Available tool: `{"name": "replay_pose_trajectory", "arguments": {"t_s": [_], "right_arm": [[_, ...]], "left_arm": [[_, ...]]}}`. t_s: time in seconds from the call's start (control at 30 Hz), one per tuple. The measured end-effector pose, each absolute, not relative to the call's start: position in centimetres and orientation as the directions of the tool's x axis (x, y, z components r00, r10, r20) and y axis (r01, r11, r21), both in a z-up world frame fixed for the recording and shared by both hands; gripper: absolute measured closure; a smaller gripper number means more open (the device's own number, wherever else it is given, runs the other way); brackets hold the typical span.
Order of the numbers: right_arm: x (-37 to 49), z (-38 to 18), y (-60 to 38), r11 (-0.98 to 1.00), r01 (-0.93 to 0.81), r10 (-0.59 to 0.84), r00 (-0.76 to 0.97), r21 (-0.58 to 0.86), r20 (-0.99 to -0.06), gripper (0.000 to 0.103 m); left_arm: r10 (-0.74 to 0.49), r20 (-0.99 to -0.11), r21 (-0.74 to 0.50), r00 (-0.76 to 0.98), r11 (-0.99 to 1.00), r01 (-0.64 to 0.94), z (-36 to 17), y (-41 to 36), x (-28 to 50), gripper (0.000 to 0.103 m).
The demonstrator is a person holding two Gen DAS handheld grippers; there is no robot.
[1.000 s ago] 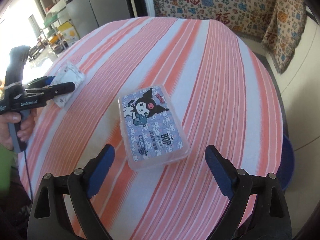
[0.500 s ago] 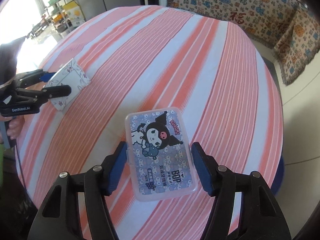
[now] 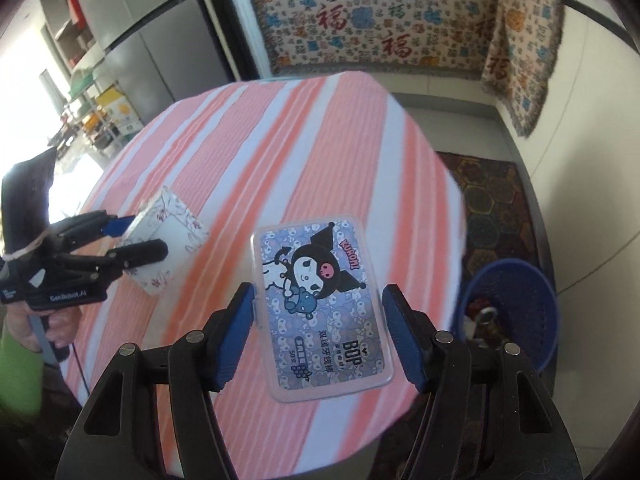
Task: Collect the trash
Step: 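Carry tissue pack and plastic box over the wastebasket and open both tools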
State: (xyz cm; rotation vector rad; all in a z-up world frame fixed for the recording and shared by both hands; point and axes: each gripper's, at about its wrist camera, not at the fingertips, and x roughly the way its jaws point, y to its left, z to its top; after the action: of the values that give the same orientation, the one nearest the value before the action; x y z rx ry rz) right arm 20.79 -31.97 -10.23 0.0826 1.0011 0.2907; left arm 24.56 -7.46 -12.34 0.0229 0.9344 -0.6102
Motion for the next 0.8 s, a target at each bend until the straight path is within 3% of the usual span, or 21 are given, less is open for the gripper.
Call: {"name": "replay_pose_trajectory", "arguments": {"t_s": [0.33,0.5,0.8], "right_arm": [[20.1,-12.5,-49.5,0.968,0.120,0.122,0.550,0.222,-0.827,0.036],[21.4,-16.3,-55.4,0.946,0.218,0.091,0.527,0.238,-0.845,0.036],[24.7,-23.8,-61.6,0.866,0.367,0.129,0.490,0.338,-0.862,0.036]], "left_arm": [[-0.590,-0.742,-0.265,0.318,0.694,0.669,-11.0,-28.0,27.9,0.051],[-0.574,-0.779,-0.275,0.252,0.674,0.686,-14.3,-36.9,30.0,0.051],[-0.503,-0.843,-0.274,0.191,0.707,0.652,-20.5,-44.9,33.9,0.050]]}}
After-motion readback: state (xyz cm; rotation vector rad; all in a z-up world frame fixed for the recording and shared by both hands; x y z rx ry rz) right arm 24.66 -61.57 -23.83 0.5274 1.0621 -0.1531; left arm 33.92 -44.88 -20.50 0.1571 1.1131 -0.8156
